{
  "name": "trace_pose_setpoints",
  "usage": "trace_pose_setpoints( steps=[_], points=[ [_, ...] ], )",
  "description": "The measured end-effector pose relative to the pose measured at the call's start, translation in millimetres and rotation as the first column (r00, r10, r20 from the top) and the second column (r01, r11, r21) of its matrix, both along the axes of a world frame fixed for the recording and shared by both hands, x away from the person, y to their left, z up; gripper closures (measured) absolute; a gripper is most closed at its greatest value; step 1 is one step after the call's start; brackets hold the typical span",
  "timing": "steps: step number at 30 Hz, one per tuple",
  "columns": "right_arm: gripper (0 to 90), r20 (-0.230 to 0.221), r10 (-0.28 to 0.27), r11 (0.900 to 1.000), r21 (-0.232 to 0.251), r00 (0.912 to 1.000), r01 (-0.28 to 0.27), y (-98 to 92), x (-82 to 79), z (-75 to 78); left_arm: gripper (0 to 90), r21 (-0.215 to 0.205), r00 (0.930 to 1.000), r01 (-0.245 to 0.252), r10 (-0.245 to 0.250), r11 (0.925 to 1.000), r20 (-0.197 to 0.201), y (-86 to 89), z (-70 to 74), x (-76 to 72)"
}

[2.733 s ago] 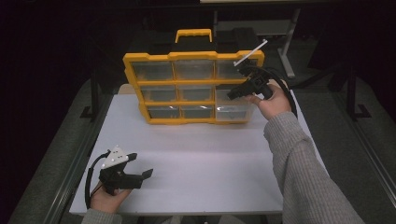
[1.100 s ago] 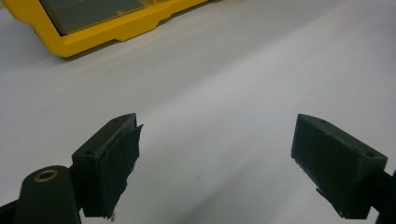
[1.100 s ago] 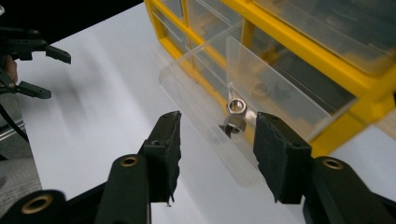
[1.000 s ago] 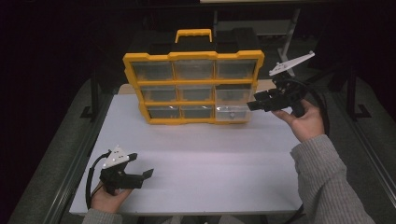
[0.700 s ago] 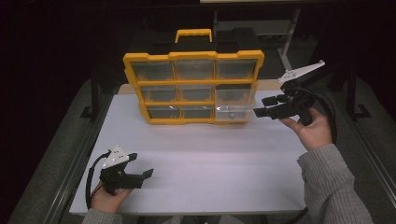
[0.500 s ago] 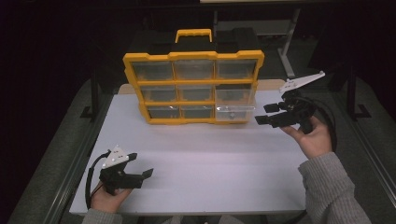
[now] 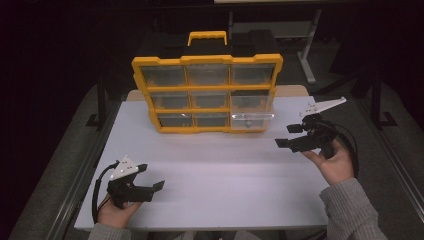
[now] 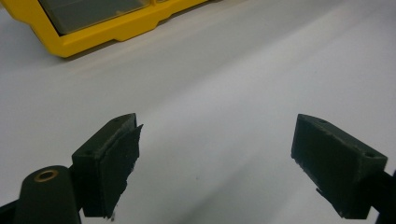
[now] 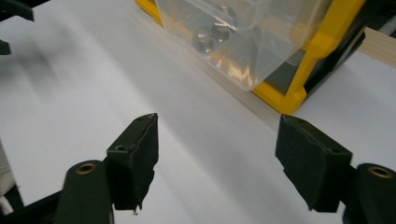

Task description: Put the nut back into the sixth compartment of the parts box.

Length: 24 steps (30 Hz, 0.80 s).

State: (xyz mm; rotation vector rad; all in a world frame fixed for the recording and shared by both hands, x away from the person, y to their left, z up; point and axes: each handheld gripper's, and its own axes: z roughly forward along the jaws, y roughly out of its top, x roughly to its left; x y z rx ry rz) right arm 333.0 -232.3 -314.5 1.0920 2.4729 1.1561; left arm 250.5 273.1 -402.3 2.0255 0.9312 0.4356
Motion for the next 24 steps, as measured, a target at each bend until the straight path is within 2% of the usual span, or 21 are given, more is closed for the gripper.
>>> trace_pose_setpoints(
  steps=[12,13,15,17,18,24],
  points=[
    [24.6,-0.029,-0.018,1.000,0.007,0.9994,0.018,0.5,-5.8,-36.0,14.9,-0.015,1.0000,-0.003,0.003,0.9999,0.001,-0.4,0.3,-0.4],
    [24.5,-0.029,-0.018,1.000,0.007,0.9994,0.018,0.5,-6.4,-38.6,14.8,-0.003,1.0000,0.003,-0.003,1.0000,0.001,0.5,0.8,-0.2],
    [24.2,-0.031,-0.019,1.000,0.006,0.9993,0.020,0.7,-8.1,-43.6,14.8,-0.014,1.0000,0.001,-0.001,0.9999,0.002,0.2,1.5,-0.9],
    [23.8,-0.031,-0.023,1.000,0.006,0.9992,0.023,0.6,-10.4,-48.6,14.8,-0.003,0.9999,0.011,-0.011,0.9999,0.008,0.5,2.8,-0.8],
    [23.6,-0.031,-0.022,1.000,0.007,0.9993,0.023,0.5,-11.4,-51.3,14.8,-0.014,1.0000,0.002,-0.002,0.9999,-0.001,-0.6,2.6,-1.9],
    [20.7,-0.027,-0.036,0.999,0.012,0.9990,0.036,-0.6,-18.0,-63.6,14.8,-0.009,0.9999,0.011,-0.011,0.9999,0.009,-1.2,2.5,-1.1]
  ],
)
